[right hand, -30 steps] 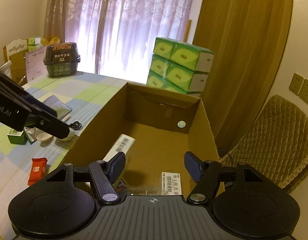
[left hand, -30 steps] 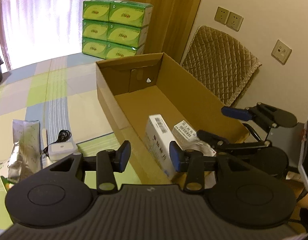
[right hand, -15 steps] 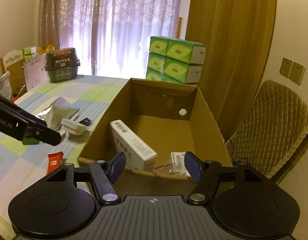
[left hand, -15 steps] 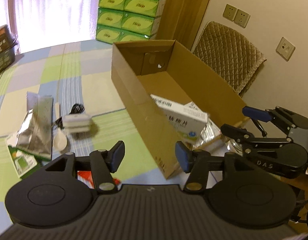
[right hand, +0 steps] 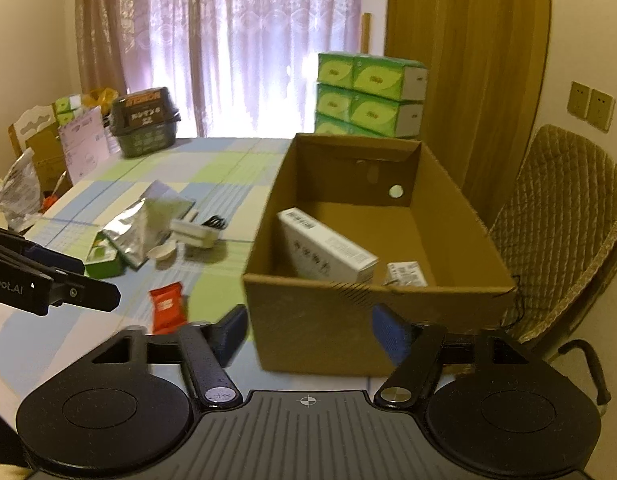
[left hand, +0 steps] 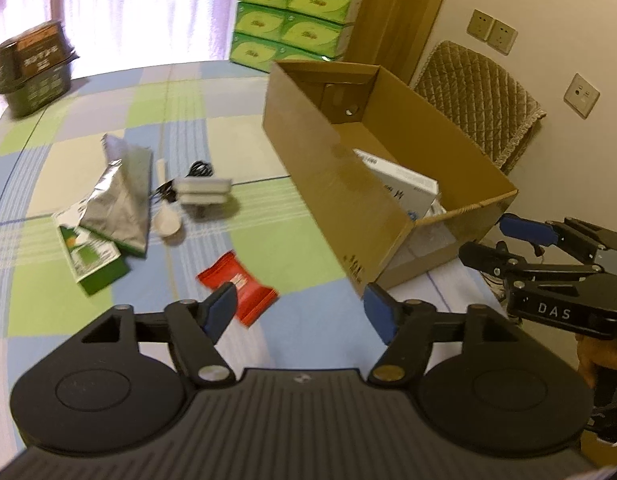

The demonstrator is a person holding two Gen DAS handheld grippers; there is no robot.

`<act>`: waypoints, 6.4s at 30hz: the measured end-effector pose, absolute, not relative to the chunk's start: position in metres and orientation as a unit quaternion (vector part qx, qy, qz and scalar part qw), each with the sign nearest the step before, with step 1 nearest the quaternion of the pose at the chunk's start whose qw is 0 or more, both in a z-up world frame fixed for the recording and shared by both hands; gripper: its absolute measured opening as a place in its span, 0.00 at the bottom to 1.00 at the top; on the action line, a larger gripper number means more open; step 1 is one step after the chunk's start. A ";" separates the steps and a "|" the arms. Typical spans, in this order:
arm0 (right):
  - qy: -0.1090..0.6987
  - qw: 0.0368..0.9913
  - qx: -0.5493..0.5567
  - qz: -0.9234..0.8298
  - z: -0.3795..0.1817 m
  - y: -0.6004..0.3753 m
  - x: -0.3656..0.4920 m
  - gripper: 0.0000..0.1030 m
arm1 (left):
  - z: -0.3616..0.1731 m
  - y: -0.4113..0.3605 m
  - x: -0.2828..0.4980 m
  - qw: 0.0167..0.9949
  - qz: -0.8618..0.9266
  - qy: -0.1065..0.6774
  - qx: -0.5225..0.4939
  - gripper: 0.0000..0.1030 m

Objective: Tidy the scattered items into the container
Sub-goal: 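Move both tools back over the green spray box and red candy, then grasp the red candy packet with the right tool, then grasp the green-white spray box upright with the left tool while the right tool holds the candy, then carry the spray box and candy packet over the cardboard box with both tools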

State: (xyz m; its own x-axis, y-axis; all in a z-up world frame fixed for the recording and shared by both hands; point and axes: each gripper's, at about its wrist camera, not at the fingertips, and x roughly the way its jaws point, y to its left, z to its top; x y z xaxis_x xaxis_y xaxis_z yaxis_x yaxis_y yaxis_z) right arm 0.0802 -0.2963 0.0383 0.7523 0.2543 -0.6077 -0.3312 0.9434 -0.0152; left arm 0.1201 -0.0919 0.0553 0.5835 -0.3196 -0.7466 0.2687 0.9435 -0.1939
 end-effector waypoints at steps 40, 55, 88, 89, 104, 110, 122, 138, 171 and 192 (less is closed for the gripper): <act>0.390 0.878 -0.099 0.258 -0.023 -0.188 0.065 0.93 | 0.011 0.041 0.079 0.894 -0.043 0.442 -0.054 0.98; 0.382 0.874 -0.122 0.276 -0.050 -0.152 0.108 0.92 | -0.006 0.055 0.120 0.889 -0.035 0.453 -0.053 0.98; 0.382 0.869 -0.142 0.281 -0.078 -0.126 0.179 0.34 | -0.055 0.037 0.231 0.904 -0.011 0.427 -0.028 0.84; 0.382 0.869 -0.140 0.280 -0.078 -0.127 0.180 0.34 | -0.057 0.036 0.235 0.902 -0.006 0.431 -0.023 0.79; 0.426 0.858 -0.050 0.281 -0.075 -0.147 0.158 0.34 | -0.054 0.044 0.146 0.877 -0.031 0.479 0.002 0.51; 0.437 0.854 -0.038 0.278 -0.074 -0.152 0.136 0.35 | -0.054 0.041 0.095 0.862 -0.048 0.504 0.019 0.69; 0.392 0.866 -0.127 0.284 -0.088 -0.140 0.112 0.84 | -0.040 0.047 0.103 0.879 -0.026 0.476 0.015 0.77; 0.386 0.865 -0.133 0.292 -0.091 -0.140 0.116 0.32 | -0.052 0.043 0.144 0.878 -0.041 0.476 0.026 0.69; 0.334 0.902 -0.093 0.258 -0.018 -0.172 0.068 0.31 | 0.001 0.012 0.063 0.886 -0.087 0.454 0.024 0.49; 0.281 0.927 -0.081 0.234 0.027 -0.206 0.054 0.31 | 0.039 -0.027 0.057 0.899 -0.119 0.418 0.055 0.49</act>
